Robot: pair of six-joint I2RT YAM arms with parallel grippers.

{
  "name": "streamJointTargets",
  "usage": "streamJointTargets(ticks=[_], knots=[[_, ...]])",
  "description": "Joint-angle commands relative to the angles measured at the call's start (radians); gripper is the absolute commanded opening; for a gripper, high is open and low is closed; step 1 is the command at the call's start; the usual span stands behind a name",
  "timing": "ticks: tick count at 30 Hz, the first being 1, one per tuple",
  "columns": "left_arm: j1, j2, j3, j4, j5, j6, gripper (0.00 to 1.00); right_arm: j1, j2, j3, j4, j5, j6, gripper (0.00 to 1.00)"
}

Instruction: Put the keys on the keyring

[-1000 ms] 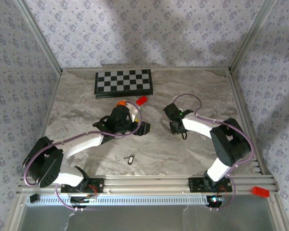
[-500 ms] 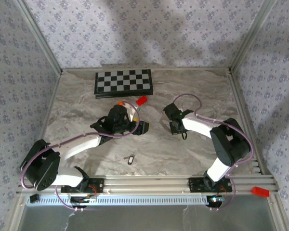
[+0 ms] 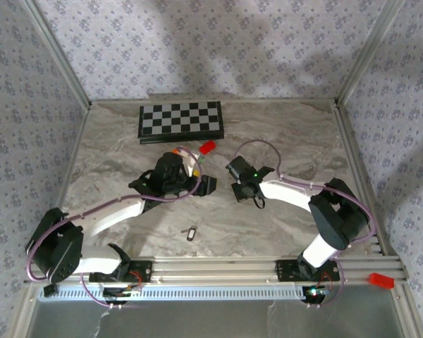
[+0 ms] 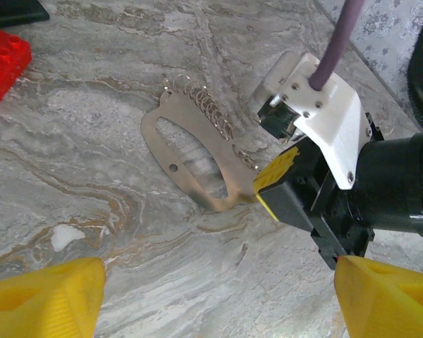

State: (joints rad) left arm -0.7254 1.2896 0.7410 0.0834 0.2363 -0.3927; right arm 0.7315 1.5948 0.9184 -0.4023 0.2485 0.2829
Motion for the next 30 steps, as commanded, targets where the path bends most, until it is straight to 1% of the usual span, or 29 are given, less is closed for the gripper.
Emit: streamJointTargets(ticks=[1, 5, 7, 13, 20, 25, 30], knots=[[0.013, -0.038, 0.018, -0.022, -0.014, 0.025, 0.84, 0.028, -0.059, -0.034, 0.091, -0.054, -0.003, 0.0], [0.018, -0.036, 0.014, -0.022, -0.015, 0.022, 0.84, 0.028, -0.095, -0.11, 0.178, -0.133, 0.05, 0.0], [0.018, -0.031, 0.016, -0.017, -0.015, 0.018, 0.84, 0.029, -0.095, -0.133, 0.19, -0.172, 0.072, 0.0], [0.02, -0.027, 0.019, -0.016, -0.017, 0.02, 0.84, 0.035, -0.125, -0.202, 0.217, -0.232, 0.137, 0.0], [0.021, -0.026, 0.006, -0.005, -0.02, 0.014, 0.84, 0.043, -0.167, -0.249, 0.184, -0.201, 0.191, 0.0], [0.021, -0.03, -0.004, 0.005, -0.023, 0.012, 0.85, 0.059, -0.172, -0.247, 0.139, -0.172, 0.2, 0.07], [0.023, -0.026, -0.012, 0.013, -0.024, 0.014, 0.85, 0.062, -0.159, -0.233, 0.103, -0.163, 0.201, 0.1]])
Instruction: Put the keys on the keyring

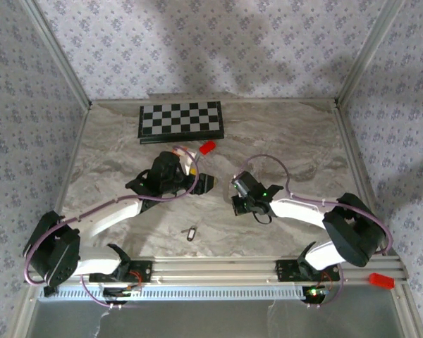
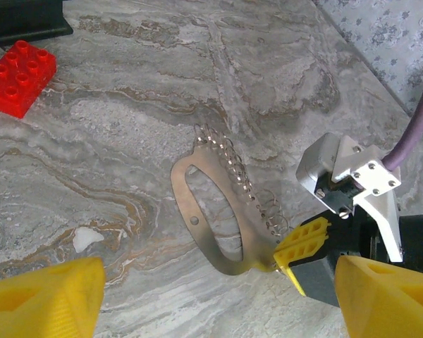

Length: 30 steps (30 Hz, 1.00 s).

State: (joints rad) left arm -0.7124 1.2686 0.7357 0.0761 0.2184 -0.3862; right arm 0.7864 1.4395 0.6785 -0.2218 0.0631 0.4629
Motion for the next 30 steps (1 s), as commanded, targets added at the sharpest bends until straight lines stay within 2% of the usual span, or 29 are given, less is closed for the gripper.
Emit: streamJointTargets(ticks=[1, 14, 22, 30], knots=[[0.009, -0.005, -0.008, 0.02, -0.007, 0.01, 0.85, 0.008, 0.0, 0.014, -0.091, 0.028, 0.021, 0.12], [0.015, 0.0, -0.01, 0.029, -0.001, 0.009, 0.85, 0.024, 0.003, 0.034, -0.15, 0.065, 0.026, 0.14], [0.016, -0.006, -0.01, 0.028, -0.001, 0.008, 0.85, 0.03, -0.032, 0.036, -0.184, 0.089, 0.028, 0.08], [0.016, -0.008, -0.013, 0.033, 0.006, 0.0, 0.85, 0.035, -0.043, 0.036, -0.204, 0.099, 0.028, 0.1]])
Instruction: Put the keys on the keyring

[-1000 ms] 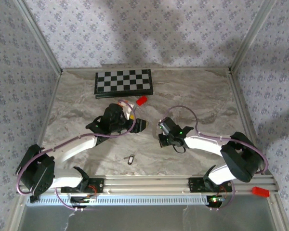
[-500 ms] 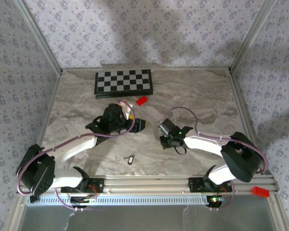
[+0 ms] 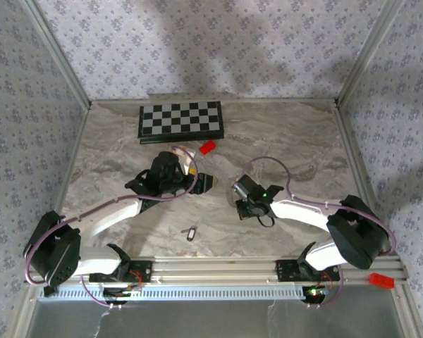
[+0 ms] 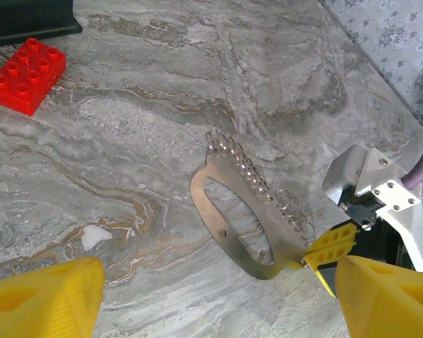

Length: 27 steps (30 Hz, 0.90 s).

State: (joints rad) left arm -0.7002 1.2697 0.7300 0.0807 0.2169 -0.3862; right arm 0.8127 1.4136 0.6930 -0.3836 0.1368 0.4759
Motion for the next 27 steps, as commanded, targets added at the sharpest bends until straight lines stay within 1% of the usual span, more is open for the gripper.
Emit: streamJointTargets(ticks=[1, 17, 21, 27], knots=[[0.003, -0.008, -0.009, 0.029, 0.007, 0.0, 0.85, 0.009, -0.02, 0.022, -0.044, 0.027, 0.016, 0.11], [0.002, -0.006, -0.011, 0.037, 0.013, -0.003, 0.85, 0.011, -0.039, 0.037, -0.094, 0.06, 0.022, 0.13], [0.004, -0.007, -0.008, 0.036, 0.015, -0.001, 0.85, 0.011, -0.037, 0.037, -0.096, 0.058, 0.023, 0.11], [0.004, -0.009, -0.001, 0.03, 0.013, 0.002, 0.85, 0.011, -0.02, 0.04, -0.09, 0.046, 0.022, 0.11]])
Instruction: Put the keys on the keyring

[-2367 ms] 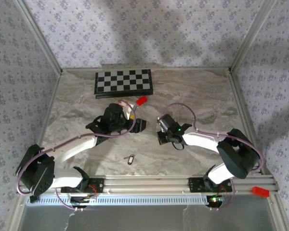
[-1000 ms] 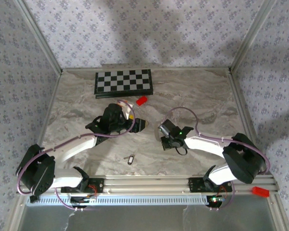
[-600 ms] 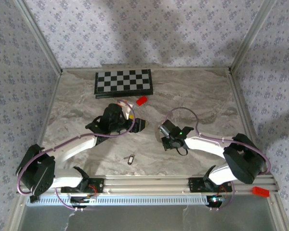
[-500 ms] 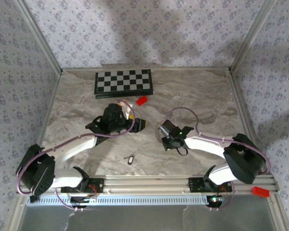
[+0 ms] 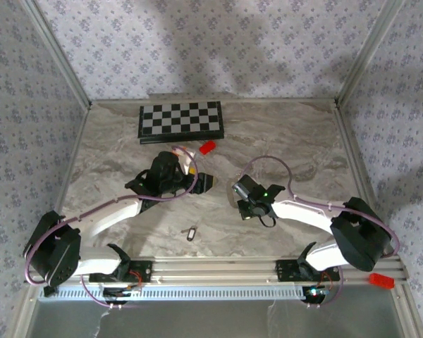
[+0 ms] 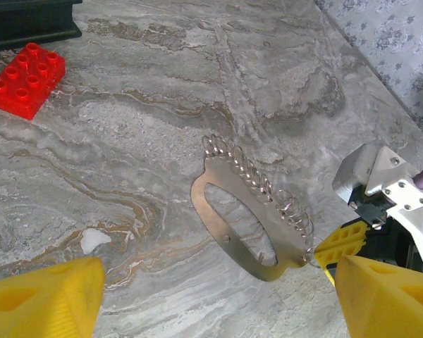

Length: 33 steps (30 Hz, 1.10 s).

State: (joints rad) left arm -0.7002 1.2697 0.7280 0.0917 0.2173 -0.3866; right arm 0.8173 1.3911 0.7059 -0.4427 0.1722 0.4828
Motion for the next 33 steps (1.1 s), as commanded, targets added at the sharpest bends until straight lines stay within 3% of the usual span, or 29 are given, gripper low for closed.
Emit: streamJointTargets(ticks=[1, 25, 33], knots=[[0.004, -0.009, 0.002, 0.017, 0.013, 0.002, 0.85, 0.006, 0.006, 0.027, -0.032, 0.01, 0.015, 0.11], [0.004, -0.012, 0.011, 0.008, 0.014, 0.011, 0.85, -0.008, 0.053, 0.047, -0.035, -0.006, 0.007, 0.14], [0.004, -0.018, -0.001, 0.008, 0.009, 0.011, 0.85, -0.008, 0.025, 0.039, -0.048, 0.011, 0.009, 0.08]])
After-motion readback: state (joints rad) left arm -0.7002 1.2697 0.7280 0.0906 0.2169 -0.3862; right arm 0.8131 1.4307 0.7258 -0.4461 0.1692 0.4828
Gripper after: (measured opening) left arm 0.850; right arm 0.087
